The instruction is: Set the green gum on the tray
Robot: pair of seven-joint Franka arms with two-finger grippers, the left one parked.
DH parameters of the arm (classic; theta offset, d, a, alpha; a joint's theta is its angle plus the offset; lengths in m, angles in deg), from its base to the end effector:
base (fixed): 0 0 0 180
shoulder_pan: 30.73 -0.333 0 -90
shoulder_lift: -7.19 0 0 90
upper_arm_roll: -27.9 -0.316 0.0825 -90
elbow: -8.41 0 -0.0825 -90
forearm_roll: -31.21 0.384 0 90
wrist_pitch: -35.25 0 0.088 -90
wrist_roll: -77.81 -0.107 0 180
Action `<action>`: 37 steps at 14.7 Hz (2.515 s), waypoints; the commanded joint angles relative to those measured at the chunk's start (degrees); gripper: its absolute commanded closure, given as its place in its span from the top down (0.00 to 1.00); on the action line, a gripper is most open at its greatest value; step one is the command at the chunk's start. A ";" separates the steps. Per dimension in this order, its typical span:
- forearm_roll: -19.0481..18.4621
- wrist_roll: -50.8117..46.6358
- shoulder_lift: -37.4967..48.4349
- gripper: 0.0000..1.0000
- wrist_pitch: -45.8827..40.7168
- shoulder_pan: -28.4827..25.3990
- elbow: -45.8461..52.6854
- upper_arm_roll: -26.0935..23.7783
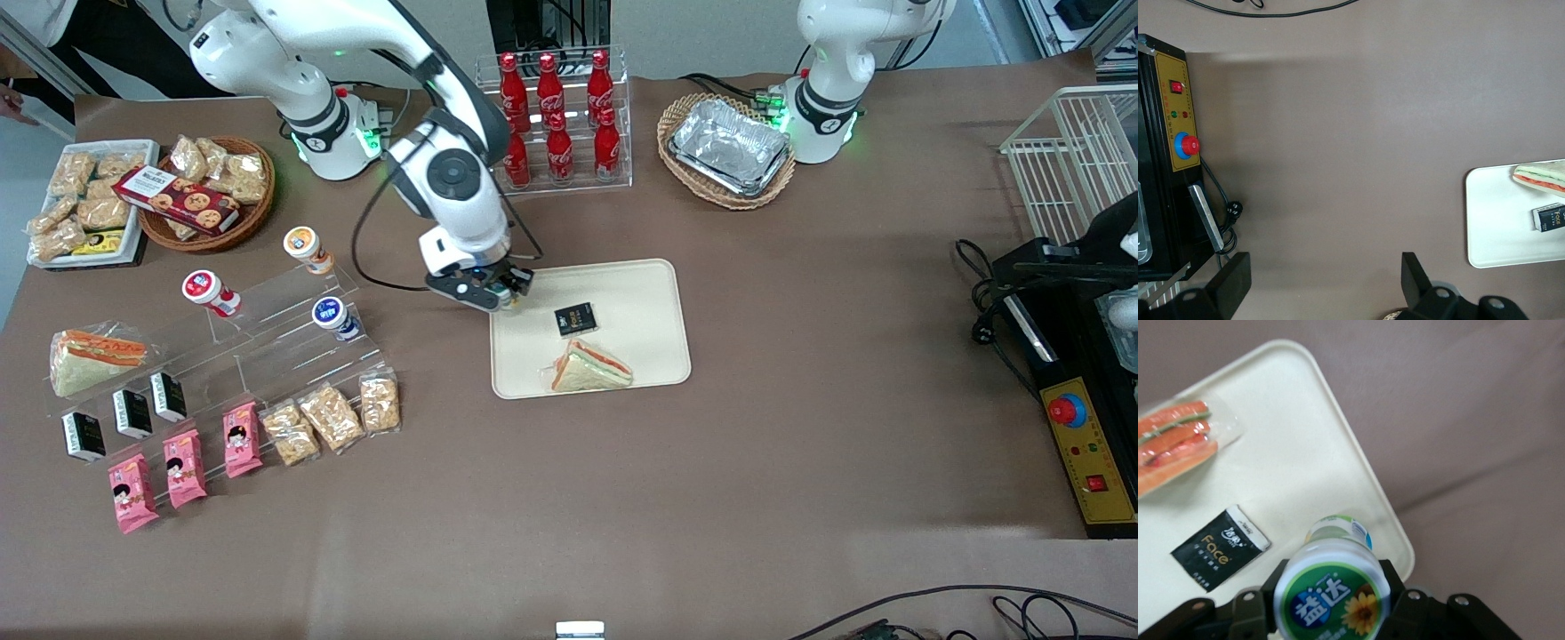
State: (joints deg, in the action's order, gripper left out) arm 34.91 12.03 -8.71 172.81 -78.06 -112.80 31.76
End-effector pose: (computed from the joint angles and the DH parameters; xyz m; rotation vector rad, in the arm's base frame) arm 0.4177 0.3974 0.2832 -3.0464 0.6720 0.0242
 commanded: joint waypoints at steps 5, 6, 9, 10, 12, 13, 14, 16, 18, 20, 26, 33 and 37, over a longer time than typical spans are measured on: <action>0.87 -3.46 -6.94 0.56 7.28 -2.50 0.54 0.71; 0.87 -3.90 -7.56 0.56 8.07 -2.59 0.54 0.71; 0.79 -4.08 -8.09 0.94 8.69 -2.59 0.54 0.62; 0.79 -4.08 -8.09 1.00 8.69 -2.68 0.54 0.62; 0.79 -4.61 -8.18 1.00 8.69 -2.85 0.54 0.71; 0.79 -4.70 -8.26 1.00 8.69 -2.85 0.54 0.71; 0.79 -4.70 -8.26 1.00 8.69 -2.85 0.54 0.71; 0.79 -4.70 -8.35 1.00 8.69 -2.77 0.63 0.71; 0.79 -4.09 -7.66 1.00 8.00 -2.59 0.80 0.79; 0.70 -3.21 -5.29 1.00 5.03 -1.89 1.59 0.79; 0.70 4.42 1.66 1.00 -19.21 0.39 14.22 1.32; 0.17 12.25 3.07 1.00 -42.69 4.07 35.85 1.24; 0.70 28.12 6.57 1.00 -48.60 13.29 38.07 0.62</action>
State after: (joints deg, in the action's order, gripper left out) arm 34.86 29.06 -3.96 128.42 -71.37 -76.68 33.17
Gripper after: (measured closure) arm 0.000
